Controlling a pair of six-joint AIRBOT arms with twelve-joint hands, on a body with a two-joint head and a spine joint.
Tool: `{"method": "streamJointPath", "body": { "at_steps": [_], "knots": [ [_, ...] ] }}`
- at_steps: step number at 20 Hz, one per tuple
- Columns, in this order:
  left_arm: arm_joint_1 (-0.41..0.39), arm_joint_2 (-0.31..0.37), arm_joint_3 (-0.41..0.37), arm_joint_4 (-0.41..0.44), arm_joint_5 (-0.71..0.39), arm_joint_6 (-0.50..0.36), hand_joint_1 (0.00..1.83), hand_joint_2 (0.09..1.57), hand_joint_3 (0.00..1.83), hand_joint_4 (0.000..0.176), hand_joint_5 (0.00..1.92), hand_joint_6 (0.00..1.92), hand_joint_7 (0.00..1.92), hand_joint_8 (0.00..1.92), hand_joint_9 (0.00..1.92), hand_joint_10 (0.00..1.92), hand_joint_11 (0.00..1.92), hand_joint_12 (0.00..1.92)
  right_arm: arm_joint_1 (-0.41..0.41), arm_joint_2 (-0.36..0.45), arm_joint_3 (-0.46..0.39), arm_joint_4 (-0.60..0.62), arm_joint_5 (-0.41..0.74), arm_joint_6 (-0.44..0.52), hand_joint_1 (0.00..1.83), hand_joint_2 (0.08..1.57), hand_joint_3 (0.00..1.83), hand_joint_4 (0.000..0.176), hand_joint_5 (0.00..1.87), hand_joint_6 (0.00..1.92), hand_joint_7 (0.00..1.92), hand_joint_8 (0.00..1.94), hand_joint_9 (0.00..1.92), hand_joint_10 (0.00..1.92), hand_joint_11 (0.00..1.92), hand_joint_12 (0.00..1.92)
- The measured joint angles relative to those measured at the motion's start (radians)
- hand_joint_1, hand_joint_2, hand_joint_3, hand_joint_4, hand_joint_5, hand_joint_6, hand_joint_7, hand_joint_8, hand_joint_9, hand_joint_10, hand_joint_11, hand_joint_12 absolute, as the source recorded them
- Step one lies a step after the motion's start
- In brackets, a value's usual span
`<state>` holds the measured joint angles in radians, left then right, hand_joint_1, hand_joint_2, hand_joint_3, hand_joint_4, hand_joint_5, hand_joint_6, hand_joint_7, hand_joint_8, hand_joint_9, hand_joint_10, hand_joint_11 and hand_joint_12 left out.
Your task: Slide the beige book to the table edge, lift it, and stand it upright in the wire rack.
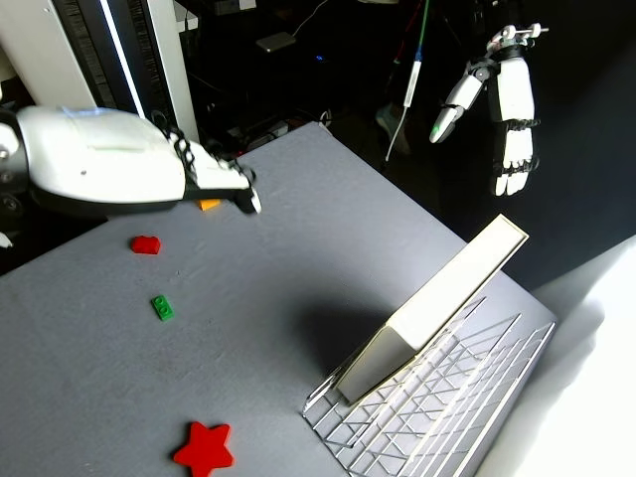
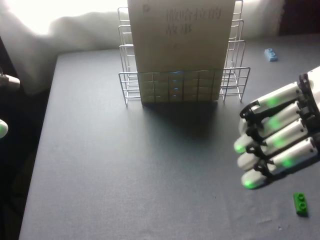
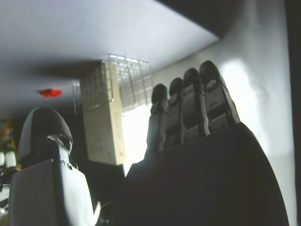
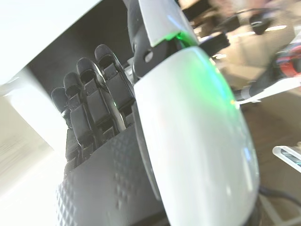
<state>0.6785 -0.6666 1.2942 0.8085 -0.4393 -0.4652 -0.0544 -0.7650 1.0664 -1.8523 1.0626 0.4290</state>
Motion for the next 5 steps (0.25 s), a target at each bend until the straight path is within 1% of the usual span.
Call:
{"method": "streamJointPath", "body": {
  "at_steps": [1, 2, 3, 4, 5],
  "knots": [
    [0.006, 0.0, -0.003, -0.001, 0.0, 0.008, 0.54, 1.08, 0.0, 0.0, 0.48, 0.0, 0.45, 0.01, 0.41, 0.01, 0.02, 0.84, 0.0, 0.0, 0.005, 0.003, 0.017, -0.001, 0.34, 1.21, 0.0, 0.0, 0.6, 0.01, 0.63, 0.01, 0.58, 0.02, 0.14, 1.1],
    [0.01, 0.0, -0.007, 0.0, -0.004, 0.014, 0.57, 1.1, 0.0, 0.0, 0.58, 0.01, 0.6, 0.02, 0.56, 0.04, 0.13, 0.91, 0.002, 0.0, 0.006, 0.012, 0.029, -0.002, 0.38, 1.2, 0.0, 0.0, 0.71, 0.02, 0.75, 0.02, 0.71, 0.05, 0.26, 1.14],
    [0.012, 0.0, -0.007, 0.0, -0.008, 0.016, 0.6, 1.13, 0.0, 0.0, 0.66, 0.02, 0.69, 0.03, 0.7, 0.09, 0.26, 0.98, 0.002, 0.0, 0.006, 0.024, 0.033, -0.002, 0.4, 1.21, 0.0, 0.0, 0.82, 0.04, 0.86, 0.03, 0.87, 0.11, 0.41, 1.23],
    [0.012, 0.0, -0.007, 0.002, -0.011, 0.017, 0.63, 1.15, 0.0, 0.0, 0.83, 0.07, 0.83, 0.06, 0.82, 0.16, 0.34, 1.1, 0.002, 0.0, 0.006, 0.048, 0.039, -0.003, 0.41, 1.22, 0.0, 0.0, 0.92, 0.05, 0.97, 0.03, 0.88, 0.42, 0.53, 1.4],
    [0.014, 0.0, -0.006, 0.001, -0.019, 0.017, 0.67, 1.17, 0.0, 0.0, 1.0, 0.19, 0.97, 0.16, 0.85, 0.48, 0.46, 1.24, 0.007, 0.0, 0.006, 0.069, 0.045, -0.013, 0.42, 1.24, 0.0, 0.0, 0.87, 0.49, 0.98, 0.29, 0.81, 1.0, 0.64, 1.57]
  ]
}}
